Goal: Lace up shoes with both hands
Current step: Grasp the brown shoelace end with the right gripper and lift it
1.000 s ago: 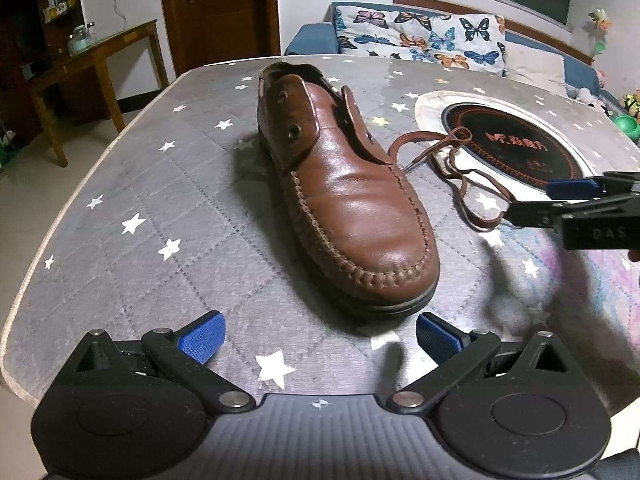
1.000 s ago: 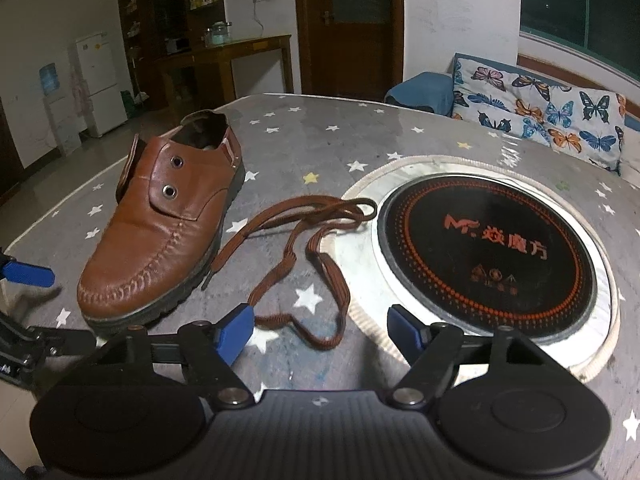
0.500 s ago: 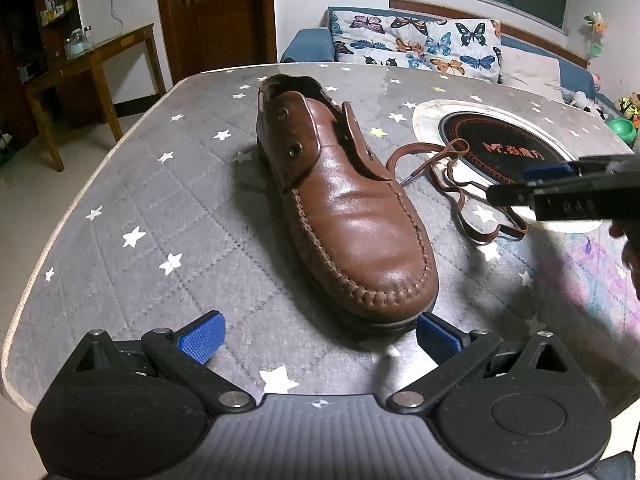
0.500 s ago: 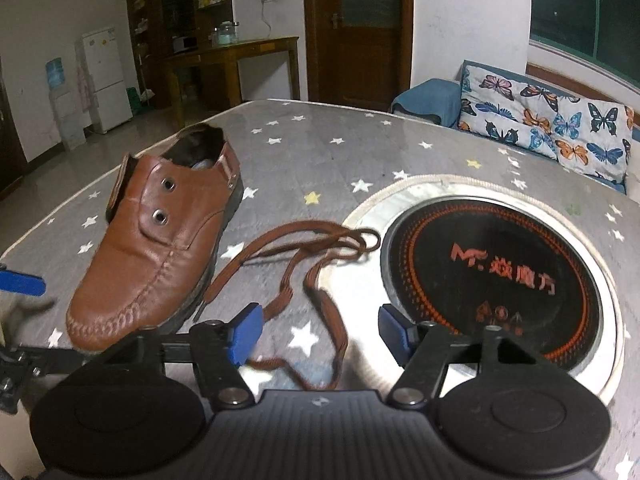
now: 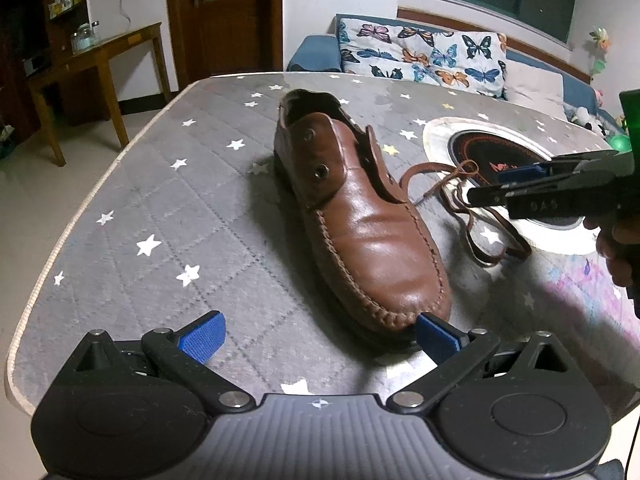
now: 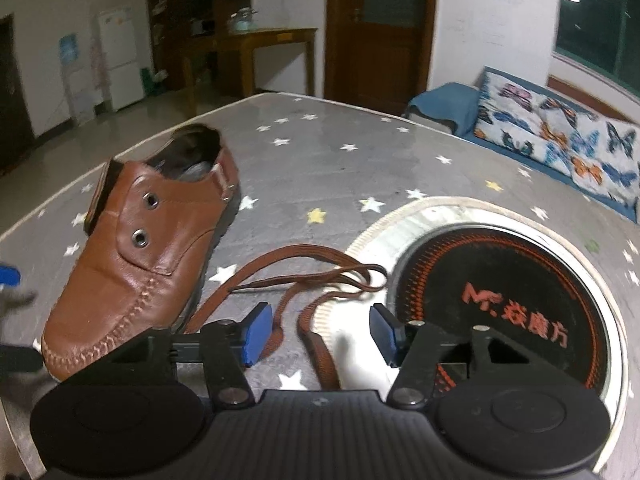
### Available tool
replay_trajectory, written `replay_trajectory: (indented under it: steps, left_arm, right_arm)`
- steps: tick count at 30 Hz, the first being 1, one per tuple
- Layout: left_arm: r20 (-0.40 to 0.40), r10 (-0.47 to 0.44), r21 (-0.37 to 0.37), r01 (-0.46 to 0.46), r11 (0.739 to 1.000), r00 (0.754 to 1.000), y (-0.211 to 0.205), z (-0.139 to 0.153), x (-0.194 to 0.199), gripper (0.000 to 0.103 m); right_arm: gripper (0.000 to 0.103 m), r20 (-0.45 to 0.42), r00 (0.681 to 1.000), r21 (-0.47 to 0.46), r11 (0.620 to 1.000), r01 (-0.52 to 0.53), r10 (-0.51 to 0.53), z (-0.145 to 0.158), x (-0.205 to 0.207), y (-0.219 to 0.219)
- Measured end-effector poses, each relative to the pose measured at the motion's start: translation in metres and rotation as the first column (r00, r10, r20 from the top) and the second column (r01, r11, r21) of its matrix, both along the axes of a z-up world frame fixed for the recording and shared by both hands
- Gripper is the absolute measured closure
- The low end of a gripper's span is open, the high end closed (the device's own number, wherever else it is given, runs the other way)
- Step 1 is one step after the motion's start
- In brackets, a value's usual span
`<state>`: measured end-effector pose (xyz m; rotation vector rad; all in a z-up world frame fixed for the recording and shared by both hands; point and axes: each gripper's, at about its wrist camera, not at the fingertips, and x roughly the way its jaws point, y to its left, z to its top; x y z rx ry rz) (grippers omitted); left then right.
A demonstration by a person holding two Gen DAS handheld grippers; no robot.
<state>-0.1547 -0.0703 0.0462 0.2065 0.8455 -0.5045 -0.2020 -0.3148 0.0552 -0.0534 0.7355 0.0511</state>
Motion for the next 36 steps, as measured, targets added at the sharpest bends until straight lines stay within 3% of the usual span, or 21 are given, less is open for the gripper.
replay_trajectory:
  steps: [14, 28, 32, 36]
  left_arm:
    - [-0.007, 0.031, -0.01, -0.031, 0.999, 0.999, 0.008, 0.004, 0.01, 0.0]
    - [-0.002, 0.032, -0.01, -0.032, 0.999, 0.999, 0.006, 0.006, 0.013, 0.0]
    - [0.0, 0.033, -0.007, -0.033, 0.999, 0.999, 0.005, 0.004, 0.013, 0.0]
    - [-0.003, 0.034, -0.003, -0.034, 0.999, 0.999, 0.005, 0.004, 0.012, 0.0]
  right_arm:
    - [0.051, -0.03, 0.981, -0.099, 0.976, -0.196, 0.194, -0.001, 0.037, 0.027]
    - [0.051, -0.101, 0.963, -0.113, 0.959, -0.261, 0.251, -0.002, 0.046, 0.025]
    - [0.061, -0.122, 0.956, -0.135, 0.95, -0.281, 0.265, -0.003, 0.046, 0.024]
    - [0.062, -0.114, 0.951, -0.197, 0.931, -0.306, 0.288, -0.005, 0.05, 0.029]
